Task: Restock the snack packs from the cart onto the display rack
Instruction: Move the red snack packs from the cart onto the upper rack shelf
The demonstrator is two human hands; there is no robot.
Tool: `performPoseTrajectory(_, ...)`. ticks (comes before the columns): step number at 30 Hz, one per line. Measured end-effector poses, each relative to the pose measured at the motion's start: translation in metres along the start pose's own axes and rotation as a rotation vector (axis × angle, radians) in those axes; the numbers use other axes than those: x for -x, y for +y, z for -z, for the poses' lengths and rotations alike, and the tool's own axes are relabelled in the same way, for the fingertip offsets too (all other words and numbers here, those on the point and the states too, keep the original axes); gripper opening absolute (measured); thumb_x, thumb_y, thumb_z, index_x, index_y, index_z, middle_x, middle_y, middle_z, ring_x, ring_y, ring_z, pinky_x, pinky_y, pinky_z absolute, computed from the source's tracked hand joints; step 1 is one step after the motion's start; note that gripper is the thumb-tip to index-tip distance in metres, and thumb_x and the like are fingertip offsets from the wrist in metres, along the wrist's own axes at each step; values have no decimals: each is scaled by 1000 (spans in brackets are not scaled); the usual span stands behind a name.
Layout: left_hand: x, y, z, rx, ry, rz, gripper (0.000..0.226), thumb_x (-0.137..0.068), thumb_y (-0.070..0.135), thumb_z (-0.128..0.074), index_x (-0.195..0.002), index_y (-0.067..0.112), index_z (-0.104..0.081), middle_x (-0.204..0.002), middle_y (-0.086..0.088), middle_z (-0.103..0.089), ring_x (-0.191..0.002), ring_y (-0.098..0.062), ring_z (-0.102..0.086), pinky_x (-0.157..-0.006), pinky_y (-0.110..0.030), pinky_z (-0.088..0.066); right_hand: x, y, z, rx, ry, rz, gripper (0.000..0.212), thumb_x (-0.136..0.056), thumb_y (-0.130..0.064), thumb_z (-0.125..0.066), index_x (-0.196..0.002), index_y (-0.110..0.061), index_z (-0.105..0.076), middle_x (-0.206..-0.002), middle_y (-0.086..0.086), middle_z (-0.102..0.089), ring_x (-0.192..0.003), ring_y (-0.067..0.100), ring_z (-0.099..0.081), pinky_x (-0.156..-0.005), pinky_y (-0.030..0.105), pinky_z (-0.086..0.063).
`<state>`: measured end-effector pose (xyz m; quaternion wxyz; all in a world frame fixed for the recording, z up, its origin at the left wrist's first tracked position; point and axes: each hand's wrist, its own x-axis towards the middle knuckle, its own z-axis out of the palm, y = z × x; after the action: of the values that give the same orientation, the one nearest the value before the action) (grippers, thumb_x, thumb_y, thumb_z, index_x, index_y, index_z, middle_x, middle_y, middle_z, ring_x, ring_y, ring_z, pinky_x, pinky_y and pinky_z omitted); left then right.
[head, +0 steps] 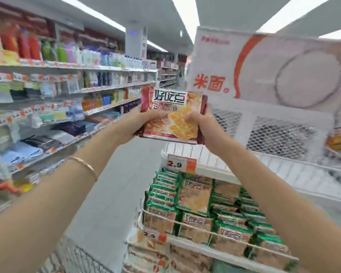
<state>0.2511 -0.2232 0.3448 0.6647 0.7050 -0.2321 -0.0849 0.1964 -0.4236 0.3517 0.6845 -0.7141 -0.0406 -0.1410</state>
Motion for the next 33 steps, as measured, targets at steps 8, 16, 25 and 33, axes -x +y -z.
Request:
performPoseTrajectory(8, -144, 20, -80, -261, -110, -105, 81, -56, 22, -97, -124, 25, -54, -106, 4, -73, -100, -12, -69, -99, -38, -53, -71, 15, 131, 265, 234, 65, 108, -66, -11, -86, -151, -18, -19, -119, 4, -62, -102, 21, -65, -87, 41, -57)
performPoseTrajectory(16, -224, -50, -95, -1064, -148, -69, 92, -57, 37, -96, -132, 28, -43, -126, 1, -53, -109, -17, -56, -94, -32, -49, -129, 100, 173, 607, -151, -244, 130, -73, -10, -87, -159, -22, 9, -145, 9, -53, -111, 25, -63, -71, 20, -56)
performPoseTrajectory(25, -248, -78, -85, -1701, -254, -339, 135, -64, 65, -81, -153, 42, 19, -167, 2, -4, -153, -21, -4, -122, -39, 0, -171, 141, 182, 589, -343, -55, 136, -73, -20, -87, -151, -47, 21, -141, -10, -55, -109, 6, -66, -91, 29, -58)
performPoseTrajectory(33, -256, -93, -77, -1805, -284, -455, 134, -75, 59, -76, -144, 41, 38, -161, -1, 28, -148, -21, 23, -115, -35, 21, -191, 154, 185, 642, -319, 154, 122, -75, -42, -85, -134, -73, 17, -160, -22, -21, -139, -3, -35, -116, 25, -35)
